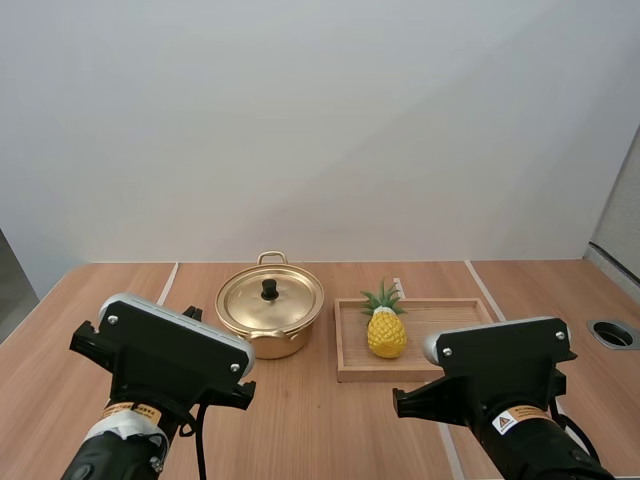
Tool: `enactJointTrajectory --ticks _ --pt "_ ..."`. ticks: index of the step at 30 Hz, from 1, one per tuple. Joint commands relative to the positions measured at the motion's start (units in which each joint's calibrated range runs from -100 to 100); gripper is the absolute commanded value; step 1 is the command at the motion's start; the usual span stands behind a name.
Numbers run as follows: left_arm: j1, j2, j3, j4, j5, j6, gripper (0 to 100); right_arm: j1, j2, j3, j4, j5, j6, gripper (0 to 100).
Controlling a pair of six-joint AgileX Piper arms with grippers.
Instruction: Open the pot, put the grape inside, and close it
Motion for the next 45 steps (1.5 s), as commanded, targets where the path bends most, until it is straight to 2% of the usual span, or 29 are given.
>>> enactJointTrajectory --ticks 1,21,24,28,31,35,45 --pt "-0.29 -0.4 0.1 0.3 1.5 -0.4 0 0.1 -0.4 0.2 0.0 -1.4 0.2 0" --pt "-0.36 -0.4 0.1 1.9 3.7 -0.3 0 0.1 -0.4 0.2 0.1 -1.6 0.2 0" --pt "-0.36 -0.4 0.1 3.1 5.2 -6.6 0 0.1 -0.4 0.2 0.1 -1.6 0.2 0" --pt "-0.36 -0.4 0.1 10.9 7.3 -19.4 0 0.1 -0.4 0.2 0.1 -1.6 0.2 0" --pt "-0.51 -0.4 0.1 14.6 7.9 -25.3 0 0.1 -0.4 0.2 0.1 -1.6 0.2 0" --pt "-0.83 -0.4 0.1 14.7 10.2 -28.3 0 0.1 -0.4 0.2 0.1 -1.6 0.2 0" --pt "-0.83 -0.4 0.1 14.7 10.2 -28.3 0 0.1 -0.4 0.2 0.1 -1.6 0.2 0"
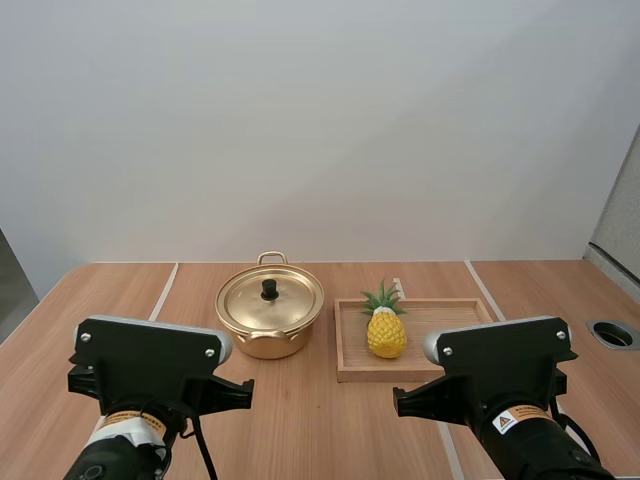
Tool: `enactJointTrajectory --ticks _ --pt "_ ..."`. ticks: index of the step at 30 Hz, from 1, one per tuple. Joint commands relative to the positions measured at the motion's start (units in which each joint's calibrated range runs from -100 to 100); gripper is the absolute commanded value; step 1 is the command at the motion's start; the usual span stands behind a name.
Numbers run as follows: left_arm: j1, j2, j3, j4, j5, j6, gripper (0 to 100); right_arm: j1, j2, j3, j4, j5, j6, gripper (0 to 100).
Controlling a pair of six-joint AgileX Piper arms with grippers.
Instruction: Open the pot, put the grape inside, and close it
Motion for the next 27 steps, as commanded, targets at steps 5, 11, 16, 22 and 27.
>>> enactJointTrajectory --ticks 5,11,16,22,27 --pt "-0.17 -0.4 0.1 0.5 -0.4 -0.7 0 0.1 -0.4 0.2 0.1 -1.1 0.2 0" --pt "-0.17 -0.4 0.1 0.5 -0.4 -0.7 0 0.1 -0.4 0.2 0.1 -1.1 0.2 0" --pt "-0.17 -0.4 0.1 0.5 -1.2 -0.7 0 0.1 -0.4 0.2 0.1 -1.1 0.2 0" --pt "-0.17 -0.4 0.1 0.5 -1.2 -0.7 0 0.1 -0.4 0.2 0.1 -1.1 0.2 0" --pt "-0.17 -0.4 0.1 0.5 -0.6 -0.7 0 0.1 -0.4 0.2 0.1 -1.1 0.2 0"
